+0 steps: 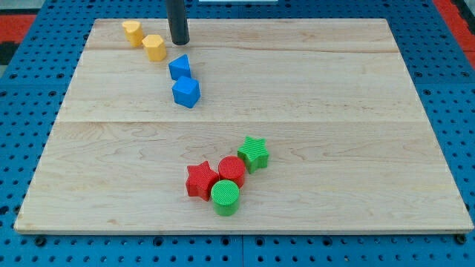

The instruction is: Push yellow hexagon below yellow heart

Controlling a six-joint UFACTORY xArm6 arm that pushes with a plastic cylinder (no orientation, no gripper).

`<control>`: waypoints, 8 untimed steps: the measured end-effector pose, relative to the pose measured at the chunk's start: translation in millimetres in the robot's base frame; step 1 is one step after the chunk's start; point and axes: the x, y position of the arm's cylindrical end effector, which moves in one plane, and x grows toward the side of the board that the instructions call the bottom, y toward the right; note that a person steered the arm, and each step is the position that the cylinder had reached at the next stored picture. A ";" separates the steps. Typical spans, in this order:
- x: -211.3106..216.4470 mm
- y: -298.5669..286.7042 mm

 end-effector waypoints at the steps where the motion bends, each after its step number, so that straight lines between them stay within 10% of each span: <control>1: 0.0 -0.1; 8: -5.2 -73.9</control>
